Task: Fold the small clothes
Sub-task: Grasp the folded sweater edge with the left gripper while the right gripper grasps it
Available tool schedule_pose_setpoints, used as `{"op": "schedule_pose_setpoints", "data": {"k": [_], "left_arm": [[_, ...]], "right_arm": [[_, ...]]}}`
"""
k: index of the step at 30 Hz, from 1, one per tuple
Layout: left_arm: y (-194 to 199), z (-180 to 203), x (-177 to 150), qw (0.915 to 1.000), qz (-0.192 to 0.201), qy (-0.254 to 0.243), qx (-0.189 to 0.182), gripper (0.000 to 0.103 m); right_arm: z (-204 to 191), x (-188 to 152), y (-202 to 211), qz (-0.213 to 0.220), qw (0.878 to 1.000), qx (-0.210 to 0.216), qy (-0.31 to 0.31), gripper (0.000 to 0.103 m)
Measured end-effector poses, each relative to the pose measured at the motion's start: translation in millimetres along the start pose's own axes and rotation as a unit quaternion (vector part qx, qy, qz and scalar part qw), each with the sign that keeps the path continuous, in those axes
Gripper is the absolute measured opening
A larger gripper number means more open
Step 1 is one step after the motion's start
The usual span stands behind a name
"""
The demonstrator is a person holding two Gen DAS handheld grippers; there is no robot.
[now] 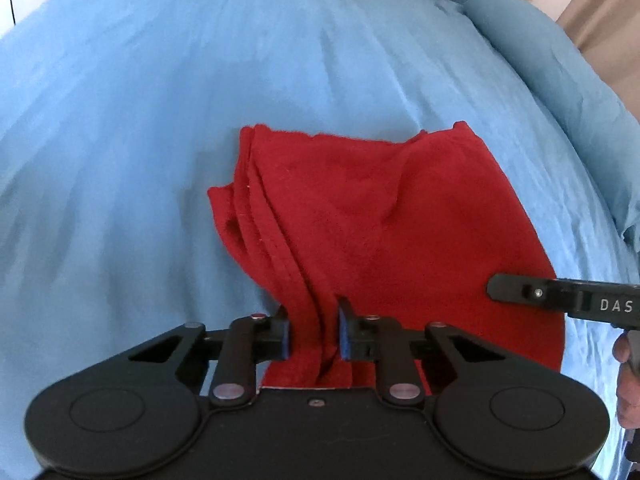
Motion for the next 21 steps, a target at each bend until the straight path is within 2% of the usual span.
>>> {"op": "schedule_pose_setpoints", "data": {"k": [7,12,17,21], "left_arm": [[52.0,48.8,-4.1,0.9988,0.04,-0.024,-0.013,0.02],[80.6,101.5,-38.3,0.9967,0.067,-0.039,-0.025,0.02],[61.4,147.2,-87.4,0.9974,0.041,-0.046,-0.037,0.02],[31.3,163.2,-125.8,0.9979,0.025,-0.057,-0.017,0.021]], "right_arm": [[-7.4,3.0,59.7,0.054,0.998,0.034,0.0,0.038],[15.4,-18.4,126.9,0.073,0.996,0.042,-0.032,0.038],[52.5,-63.1,174.8,0.077,0.997,-0.004,-0.01,0.038],[96.6,-98.8,172.2,0.059,0.998,-0.019,-0.012,0.038]]}}
Point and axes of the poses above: each gripper's, at about its wrist camera, not at the fingertips, and y roughly against the way its jaws point, z to its right, x to its top, the point moved 8 cm from there along -y, roughly the way its jaws point, and after that the axes turned 11 degrees about -x, right-handed, at the moved point
